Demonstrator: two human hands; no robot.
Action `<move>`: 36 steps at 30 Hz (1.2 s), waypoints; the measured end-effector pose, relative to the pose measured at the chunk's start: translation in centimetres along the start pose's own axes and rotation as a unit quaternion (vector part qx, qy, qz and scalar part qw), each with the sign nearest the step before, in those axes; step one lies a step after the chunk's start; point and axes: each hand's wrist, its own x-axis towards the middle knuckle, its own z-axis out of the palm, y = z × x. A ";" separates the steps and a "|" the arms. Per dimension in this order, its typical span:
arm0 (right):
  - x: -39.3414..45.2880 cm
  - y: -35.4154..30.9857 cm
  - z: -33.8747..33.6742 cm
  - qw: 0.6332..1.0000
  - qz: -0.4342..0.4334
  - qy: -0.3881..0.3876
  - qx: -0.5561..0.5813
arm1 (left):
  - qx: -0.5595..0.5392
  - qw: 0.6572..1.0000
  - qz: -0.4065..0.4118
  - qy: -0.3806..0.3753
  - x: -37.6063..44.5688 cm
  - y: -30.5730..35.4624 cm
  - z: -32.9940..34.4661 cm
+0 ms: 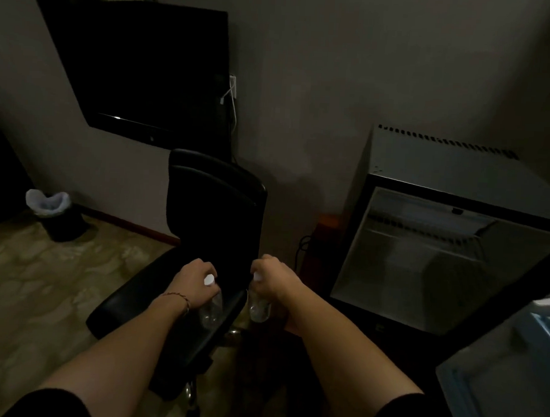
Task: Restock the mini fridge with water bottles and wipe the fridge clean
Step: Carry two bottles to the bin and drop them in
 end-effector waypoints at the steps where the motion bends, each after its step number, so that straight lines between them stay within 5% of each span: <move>1: 0.8 -0.5 0.1 1.000 0.001 -0.001 0.004 | 0.002 1.000 0.003 -0.001 0.5 -1.1 -0.5; 16: 15.4 -9.3 3.0 0.999 -0.037 -0.011 0.004 | -0.039 0.993 -0.090 0.069 6.0 -15.0 -6.7; 29: 36.0 -27.3 6.2 0.988 -0.127 -0.046 -0.073 | -0.081 0.959 -0.210 0.172 9.3 -34.3 -18.6; 36: 47.9 -38.2 9.2 0.988 -0.131 -0.056 -0.051 | -0.061 0.962 -0.200 0.176 13.2 -48.4 -27.0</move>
